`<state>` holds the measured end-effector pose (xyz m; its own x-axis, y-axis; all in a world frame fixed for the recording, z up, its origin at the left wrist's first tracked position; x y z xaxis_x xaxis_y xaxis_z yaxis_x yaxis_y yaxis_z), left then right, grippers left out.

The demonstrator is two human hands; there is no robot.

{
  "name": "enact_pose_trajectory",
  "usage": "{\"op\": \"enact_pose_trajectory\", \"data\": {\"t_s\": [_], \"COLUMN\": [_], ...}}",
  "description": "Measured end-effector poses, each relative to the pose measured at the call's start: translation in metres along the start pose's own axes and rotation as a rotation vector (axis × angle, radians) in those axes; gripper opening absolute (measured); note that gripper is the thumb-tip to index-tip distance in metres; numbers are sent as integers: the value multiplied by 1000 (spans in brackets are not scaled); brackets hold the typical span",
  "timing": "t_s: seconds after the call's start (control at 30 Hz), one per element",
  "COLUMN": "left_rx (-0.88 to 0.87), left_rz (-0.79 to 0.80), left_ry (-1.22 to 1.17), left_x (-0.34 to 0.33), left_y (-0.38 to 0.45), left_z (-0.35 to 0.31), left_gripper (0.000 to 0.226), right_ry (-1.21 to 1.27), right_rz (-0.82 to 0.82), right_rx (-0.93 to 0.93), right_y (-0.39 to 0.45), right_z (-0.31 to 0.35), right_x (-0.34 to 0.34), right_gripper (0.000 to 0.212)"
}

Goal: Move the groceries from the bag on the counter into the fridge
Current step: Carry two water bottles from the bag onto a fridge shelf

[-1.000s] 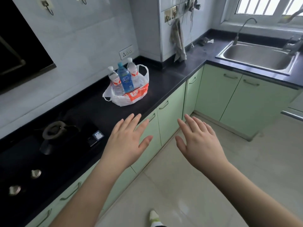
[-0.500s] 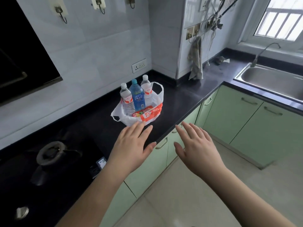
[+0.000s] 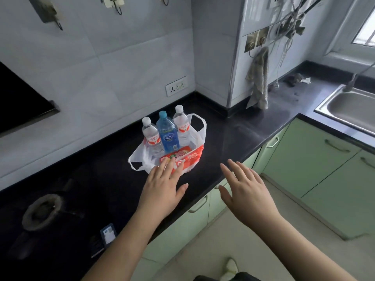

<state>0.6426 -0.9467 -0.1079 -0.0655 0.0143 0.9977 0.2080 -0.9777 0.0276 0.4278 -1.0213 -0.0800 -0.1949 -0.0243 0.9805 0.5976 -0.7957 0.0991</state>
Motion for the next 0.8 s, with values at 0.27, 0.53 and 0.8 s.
{"op": "enact_pose_trajectory", "data": {"t_s": [0.27,0.53,0.8], "left_rx": [131,235,341], "left_rz": [45,52,83], "left_ry": [-76,-39,-65], "left_x": [-24,-39,-67], "left_y": [50,58,78], "left_z": [-8,17,55], "left_gripper": [70,69,70], "right_ry": [49,135,172], "right_rz": [50,121,241], "right_rx": [138,291,385], "right_y": [61,122,188], "right_z": [-48,-25,20], "right_x": [-28,-50,-77], "right_gripper": [56,57,64]}}
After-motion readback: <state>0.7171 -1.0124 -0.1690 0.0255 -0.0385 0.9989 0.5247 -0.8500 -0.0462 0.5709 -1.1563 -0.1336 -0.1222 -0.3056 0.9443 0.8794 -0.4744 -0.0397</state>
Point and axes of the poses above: each hand's wrist, its own y-axis towards the middle knuckle, its own x-axis out of the back of the hand, z = x × y, the point moved 2 cm from there along y, towards the middle knuckle, and after that the axes turned 2 degrees about y, right-handed, at the moved point
